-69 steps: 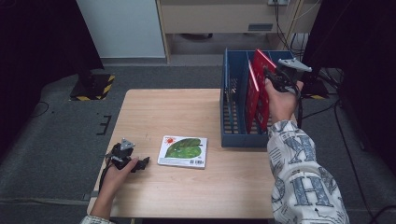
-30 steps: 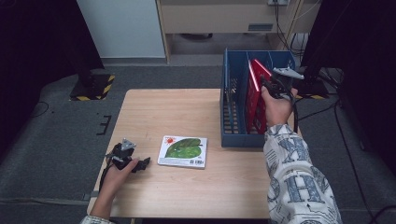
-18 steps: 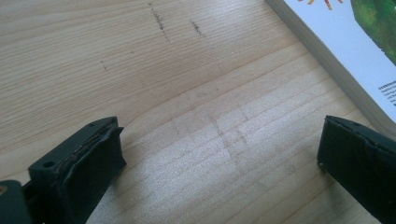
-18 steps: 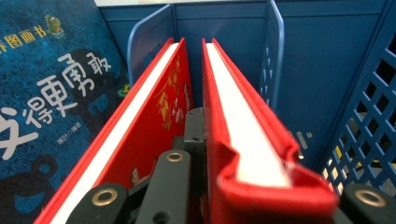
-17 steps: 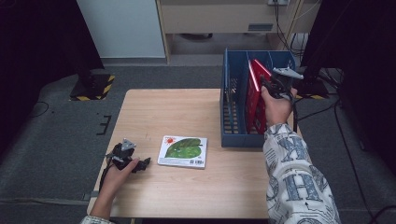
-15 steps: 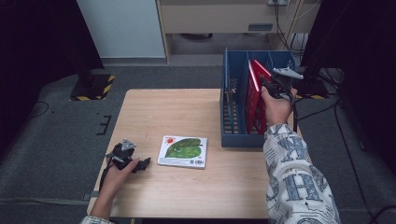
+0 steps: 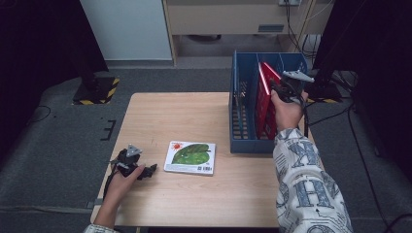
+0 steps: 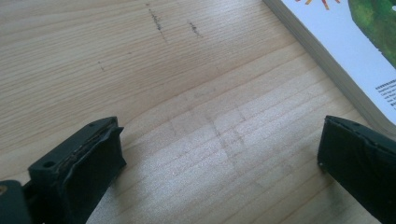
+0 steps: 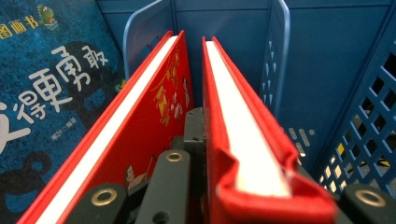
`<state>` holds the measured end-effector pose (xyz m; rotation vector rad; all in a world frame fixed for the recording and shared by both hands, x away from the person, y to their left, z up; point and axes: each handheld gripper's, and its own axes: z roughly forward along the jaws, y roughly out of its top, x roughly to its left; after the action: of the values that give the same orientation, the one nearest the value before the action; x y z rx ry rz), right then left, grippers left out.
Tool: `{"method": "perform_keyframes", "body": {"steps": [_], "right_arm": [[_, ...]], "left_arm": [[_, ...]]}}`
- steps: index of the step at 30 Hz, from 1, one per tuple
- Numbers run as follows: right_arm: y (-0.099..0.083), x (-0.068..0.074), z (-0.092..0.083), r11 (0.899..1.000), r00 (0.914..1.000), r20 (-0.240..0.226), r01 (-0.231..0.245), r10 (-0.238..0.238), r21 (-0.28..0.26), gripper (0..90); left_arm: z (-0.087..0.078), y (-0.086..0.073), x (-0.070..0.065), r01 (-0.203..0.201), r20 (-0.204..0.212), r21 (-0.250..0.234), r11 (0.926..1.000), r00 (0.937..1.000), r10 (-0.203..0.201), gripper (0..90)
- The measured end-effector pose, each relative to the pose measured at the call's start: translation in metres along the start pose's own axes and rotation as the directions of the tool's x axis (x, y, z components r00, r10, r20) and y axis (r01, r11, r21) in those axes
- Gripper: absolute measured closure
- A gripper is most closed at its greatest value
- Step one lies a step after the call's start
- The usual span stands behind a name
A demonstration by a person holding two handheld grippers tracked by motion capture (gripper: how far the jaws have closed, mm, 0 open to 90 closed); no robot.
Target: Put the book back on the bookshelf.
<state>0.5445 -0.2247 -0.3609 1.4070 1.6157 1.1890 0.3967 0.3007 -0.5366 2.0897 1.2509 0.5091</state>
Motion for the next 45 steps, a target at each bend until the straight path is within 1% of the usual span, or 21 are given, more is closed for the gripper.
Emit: {"method": "perform_keyframes", "body": {"steps": [2,7,9,12,17,18,19,25,27,31,40,45], "right_arm": [[0.0,-0.001,-0.001,1.0,1.0,0.002,-0.007,0.007,0.003,78.8],[0.001,-0.004,-0.004,0.999,0.9998,0.013,-0.015,0.015,0.029,78.6],[0.001,-0.005,-0.005,0.999,0.9998,0.01,-0.018,0.018,0.042,78.4],[0.002,-0.004,-0.008,0.998,0.9999,0.004,-0.01,0.01,0.066,78.1],[0.002,-0.002,-0.013,0.995,0.9998,-0.005,0.018,-0.018,0.093,77.8],[0.002,-0.002,-0.013,0.995,0.9998,-0.006,0.021,-0.021,0.095,77.8],[0.001,-0.002,-0.014,0.995,0.9998,-0.01,0.019,-0.018,0.098,77.7],[0.0,-0.002,-0.021,0.992,0.9994,-0.018,0.032,-0.03,0.125,77.2],[0.0,-0.002,-0.023,0.991,0.9994,-0.021,0.03,-0.028,0.131,77.1],[-0.001,-0.002,-0.026,0.989,0.9986,-0.027,0.048,-0.045,0.141,76.8],[0.0,-0.001,-0.03,0.986,0.9979,-0.041,0.056,-0.05,0.156,75.9],[0.0,-0.001,-0.032,0.987,0.9975,-0.05,0.056,-0.049,0.152,75.5]], "left_arm": [[0.0,0.0,0.0,0.0,0.0,0.0,1.0,1.0,0.0,0.0],[0.0,0.0,-0.001,-0.001,0.002,-0.002,1.0,1.0,0.001,0.0],[0.0,0.0,-0.001,-0.001,0.002,-0.002,1.0,1.0,0.001,0.0],[0.0,0.0,-0.001,-0.002,0.002,-0.001,1.0,1.0,0.002,0.0],[0.001,0.0,-0.001,-0.002,0.002,-0.003,1.0,1.0,0.002,0.0],[0.001,0.0,-0.001,-0.002,0.003,-0.004,1.0,1.0,0.002,0.0],[0.0,0.0,-0.001,-0.012,0.003,0.006,0.9999,0.9999,0.012,0.0],[0.0,0.0,-0.001,-0.008,0.004,0.001,1.0,1.0,0.008,0.0],[0.0,0.001,-0.002,-0.008,0.004,0.002,1.0,1.0,0.008,0.0],[0.001,0.001,-0.002,-0.009,0.005,0.002,1.0,0.9999,0.009,0.0],[0.001,0.001,-0.002,-0.015,0.007,0.005,0.9999,0.9999,0.015,0.0],[0.001,0.001,-0.002,-0.017,0.008,0.005,0.9998,0.9998,0.017,0.0]]}}
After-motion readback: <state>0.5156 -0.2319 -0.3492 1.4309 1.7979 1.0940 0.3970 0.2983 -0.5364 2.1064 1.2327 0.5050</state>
